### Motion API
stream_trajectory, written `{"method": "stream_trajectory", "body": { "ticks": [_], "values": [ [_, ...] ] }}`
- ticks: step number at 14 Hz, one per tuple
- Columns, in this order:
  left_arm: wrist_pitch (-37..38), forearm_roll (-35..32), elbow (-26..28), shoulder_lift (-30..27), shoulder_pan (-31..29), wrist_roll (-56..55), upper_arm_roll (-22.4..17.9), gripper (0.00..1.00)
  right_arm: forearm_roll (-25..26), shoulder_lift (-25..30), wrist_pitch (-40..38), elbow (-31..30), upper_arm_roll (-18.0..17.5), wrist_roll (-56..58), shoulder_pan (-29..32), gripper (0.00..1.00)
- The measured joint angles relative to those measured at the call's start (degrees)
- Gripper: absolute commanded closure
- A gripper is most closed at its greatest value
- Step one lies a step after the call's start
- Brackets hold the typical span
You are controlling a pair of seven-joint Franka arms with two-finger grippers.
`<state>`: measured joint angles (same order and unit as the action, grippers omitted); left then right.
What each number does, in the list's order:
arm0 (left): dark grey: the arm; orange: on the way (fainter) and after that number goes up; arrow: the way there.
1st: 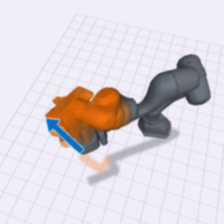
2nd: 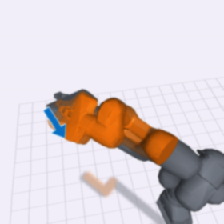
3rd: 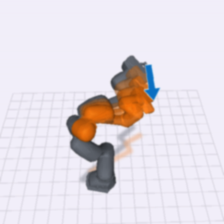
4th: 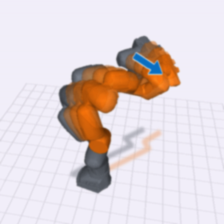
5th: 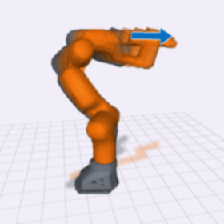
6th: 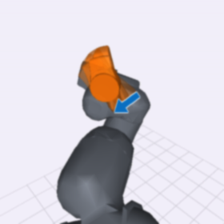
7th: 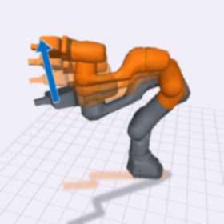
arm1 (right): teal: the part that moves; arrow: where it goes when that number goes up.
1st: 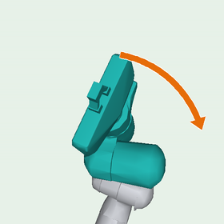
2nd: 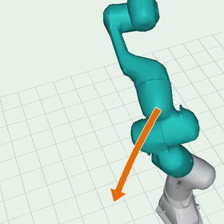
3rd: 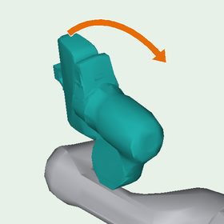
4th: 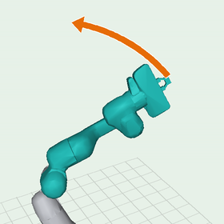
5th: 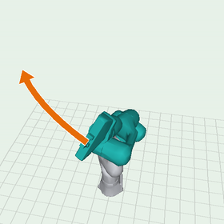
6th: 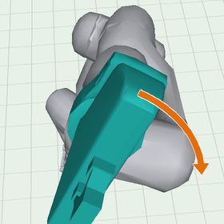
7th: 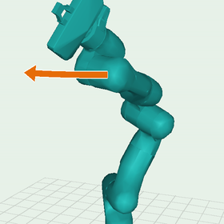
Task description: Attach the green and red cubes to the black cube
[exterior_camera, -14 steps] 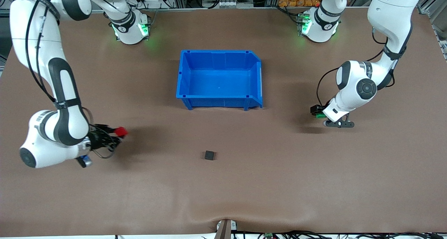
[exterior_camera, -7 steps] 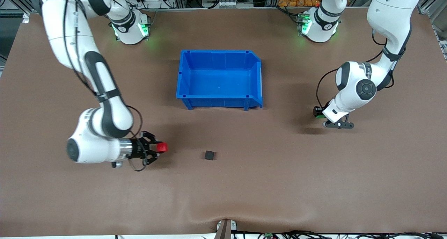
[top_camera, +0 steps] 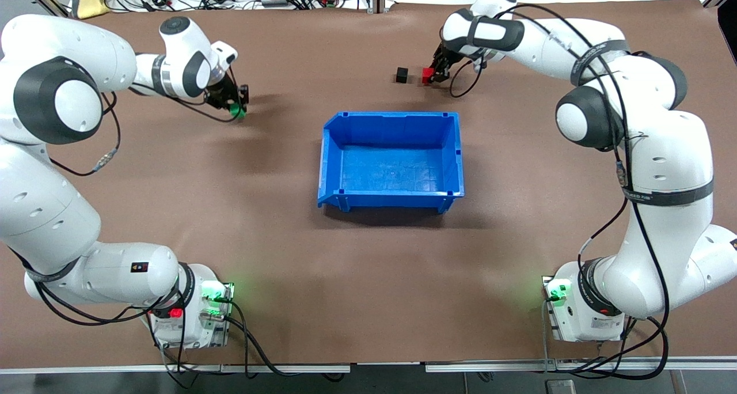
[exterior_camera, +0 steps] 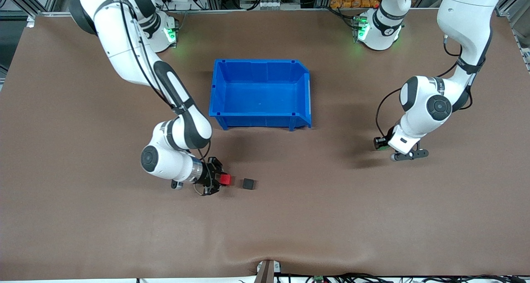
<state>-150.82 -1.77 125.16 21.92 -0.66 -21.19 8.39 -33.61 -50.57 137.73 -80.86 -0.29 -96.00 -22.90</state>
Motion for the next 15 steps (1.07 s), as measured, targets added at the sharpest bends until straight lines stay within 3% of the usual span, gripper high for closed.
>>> {"method": "stream_trajectory", "body": {
  "ticks": [6, 11, 12, 13, 14, 15],
  "values": [
    [0.03, 0.0, -7.01, 0.06, 2.48, -26.55, 1.42, 1.0, -1.91, -1.27, 3.36, 0.3, -0.01, -1.58, -2.17, 1.0],
    [1.57, 0.0, -13.25, 3.05, 4.15, -41.23, 1.56, 1.0, -2.09, -2.64, 4.61, 2.27, -0.03, -2.64, -3.46, 1.0],
    [3.46, 0.0, -15.4, 4.1, 4.6, -44.08, 1.62, 1.0, -2.1, -2.84, 5.79, 2.33, -0.03, -3.47, -3.95, 0.95],
    [6.17, 0.0, -18.01, 5.36, 5.42, -46.74, 1.65, 1.0, -2.1, -2.98, 6.67, 2.39, -0.02, -3.88, -4.44, 0.54],
    [9.21, 0.0, -20.9, 6.74, 6.54, -49.36, 1.67, 1.0, -2.1, -3.14, 7.16, 2.56, -0.01, -3.88, -4.89, 0.05],
    [12.11, 0.0, -23.76, 8.02, 7.58, -52.0, 1.69, 1.0, -1.95, -3.44, 7.19, 2.64, 0.0, -3.85, -5.35, 0.0]
  ]
}}
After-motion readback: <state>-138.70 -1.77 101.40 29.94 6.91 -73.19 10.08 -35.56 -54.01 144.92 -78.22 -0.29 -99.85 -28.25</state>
